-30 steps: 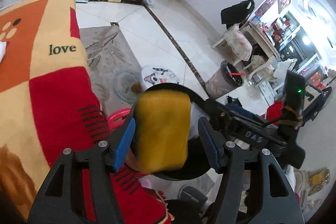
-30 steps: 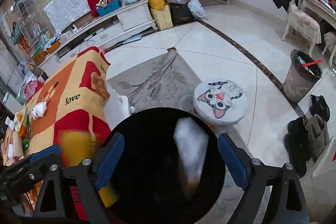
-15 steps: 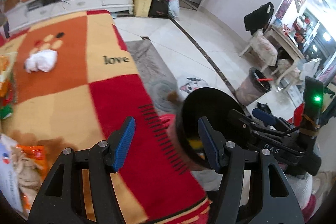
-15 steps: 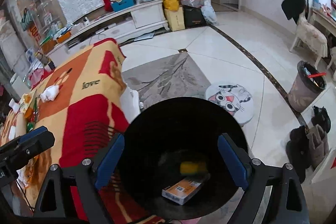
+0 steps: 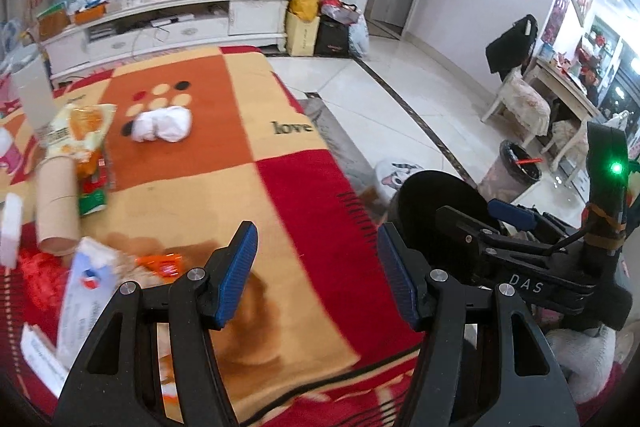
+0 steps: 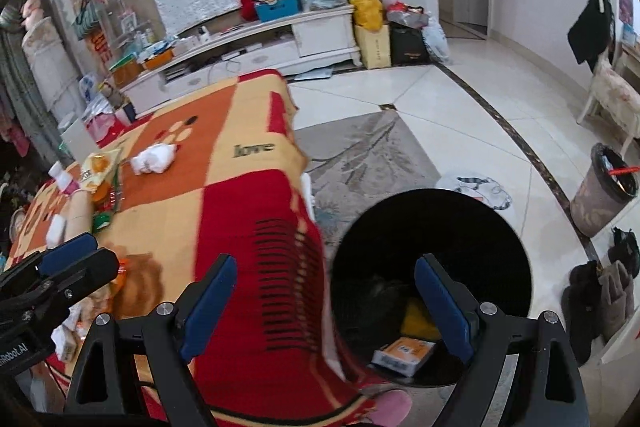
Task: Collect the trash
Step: 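Move both tools back over the table toward the remaining trash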
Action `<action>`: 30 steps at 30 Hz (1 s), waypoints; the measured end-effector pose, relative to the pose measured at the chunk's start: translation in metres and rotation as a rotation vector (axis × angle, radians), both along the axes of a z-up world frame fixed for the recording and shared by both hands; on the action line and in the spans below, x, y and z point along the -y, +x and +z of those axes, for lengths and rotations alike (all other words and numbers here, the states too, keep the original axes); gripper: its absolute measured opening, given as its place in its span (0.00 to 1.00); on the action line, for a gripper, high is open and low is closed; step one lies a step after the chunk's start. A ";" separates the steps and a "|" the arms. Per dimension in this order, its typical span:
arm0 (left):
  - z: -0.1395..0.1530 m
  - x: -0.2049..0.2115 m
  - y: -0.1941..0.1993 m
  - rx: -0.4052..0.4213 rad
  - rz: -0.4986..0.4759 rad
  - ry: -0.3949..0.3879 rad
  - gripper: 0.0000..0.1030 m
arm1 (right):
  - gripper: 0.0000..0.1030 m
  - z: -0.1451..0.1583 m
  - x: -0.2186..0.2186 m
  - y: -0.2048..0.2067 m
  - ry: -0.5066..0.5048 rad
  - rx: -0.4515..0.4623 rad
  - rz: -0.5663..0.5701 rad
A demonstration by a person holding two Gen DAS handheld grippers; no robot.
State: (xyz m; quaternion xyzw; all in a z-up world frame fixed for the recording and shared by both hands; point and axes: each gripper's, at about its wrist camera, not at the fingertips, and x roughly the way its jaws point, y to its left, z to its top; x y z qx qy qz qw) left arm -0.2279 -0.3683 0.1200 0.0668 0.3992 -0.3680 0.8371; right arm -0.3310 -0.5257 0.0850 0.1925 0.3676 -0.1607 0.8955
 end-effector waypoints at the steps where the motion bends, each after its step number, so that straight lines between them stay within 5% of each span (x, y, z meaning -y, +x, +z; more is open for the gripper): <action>1: 0.000 -0.006 0.000 0.007 0.008 0.004 0.59 | 0.86 0.002 -0.006 0.002 -0.001 0.001 0.012; 30: -0.024 -0.205 0.044 0.017 0.368 0.055 0.59 | 0.86 0.008 -0.158 0.078 -0.001 0.004 0.309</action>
